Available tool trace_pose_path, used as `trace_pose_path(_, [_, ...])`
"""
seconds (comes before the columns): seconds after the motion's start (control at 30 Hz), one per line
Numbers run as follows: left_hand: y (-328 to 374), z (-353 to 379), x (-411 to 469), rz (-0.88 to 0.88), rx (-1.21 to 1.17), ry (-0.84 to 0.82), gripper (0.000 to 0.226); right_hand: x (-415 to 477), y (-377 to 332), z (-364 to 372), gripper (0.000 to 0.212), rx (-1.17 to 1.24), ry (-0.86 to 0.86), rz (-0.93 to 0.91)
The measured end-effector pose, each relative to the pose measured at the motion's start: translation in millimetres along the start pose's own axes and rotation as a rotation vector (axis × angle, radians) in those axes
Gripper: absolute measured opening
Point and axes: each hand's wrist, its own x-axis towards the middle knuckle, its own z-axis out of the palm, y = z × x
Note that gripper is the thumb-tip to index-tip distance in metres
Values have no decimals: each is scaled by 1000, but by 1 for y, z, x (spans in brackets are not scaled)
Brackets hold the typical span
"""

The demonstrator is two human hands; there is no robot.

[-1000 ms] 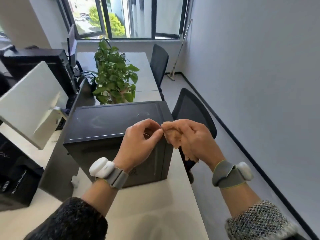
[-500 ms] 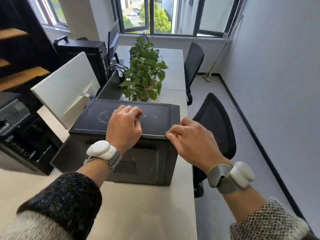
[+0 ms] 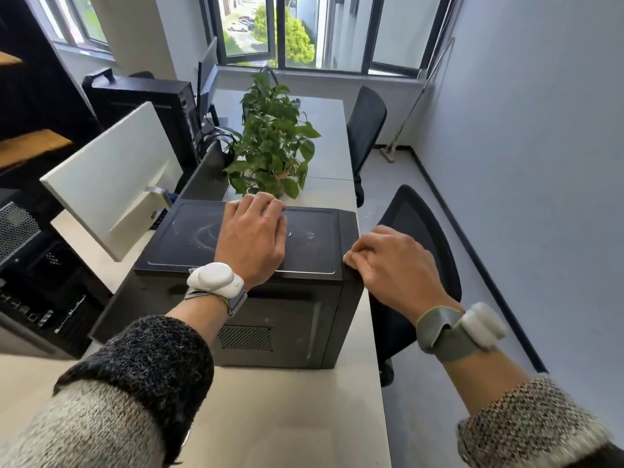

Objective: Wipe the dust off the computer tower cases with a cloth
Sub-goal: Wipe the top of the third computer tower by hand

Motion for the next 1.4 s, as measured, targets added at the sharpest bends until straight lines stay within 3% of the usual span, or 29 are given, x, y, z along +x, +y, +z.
trace_pose_path(0.13, [-1,0,-2,-6,-1,9,29,-14,-20,10,18,19,-43,-92])
trace_pose_path(0.3, [-1,3,0,-30,7,-43,30,-4,-9,2,20,-52,-1,48])
trace_pose_path(0.47, [-2,3,0,-39,6,-45,28,-12,-22,5,21,-44,-74,-40])
trace_pose_path(0.6, [-1,2,2,-56,8,-88,27,5,-17,0,22,-72,-38,105])
trace_pose_path(0.73, [-2,3,1,-64,-15,-125,27,-7,-30,8,23,-89,-62,-4])
trace_pose_path(0.9, [-1,4,3,-69,-5,-161,30,13,-18,3,23,-112,-55,104])
trace_pose_path(1.13, [-1,2,3,-80,-14,-173,32,15,-17,2,21,-61,-134,64])
trace_pose_path(1.27, [0,2,4,-79,-19,-180,32,35,-19,6,21,-141,-81,104])
trace_pose_path(1.4, [1,0,2,-85,-21,-166,30,37,-24,12,18,-40,-120,79])
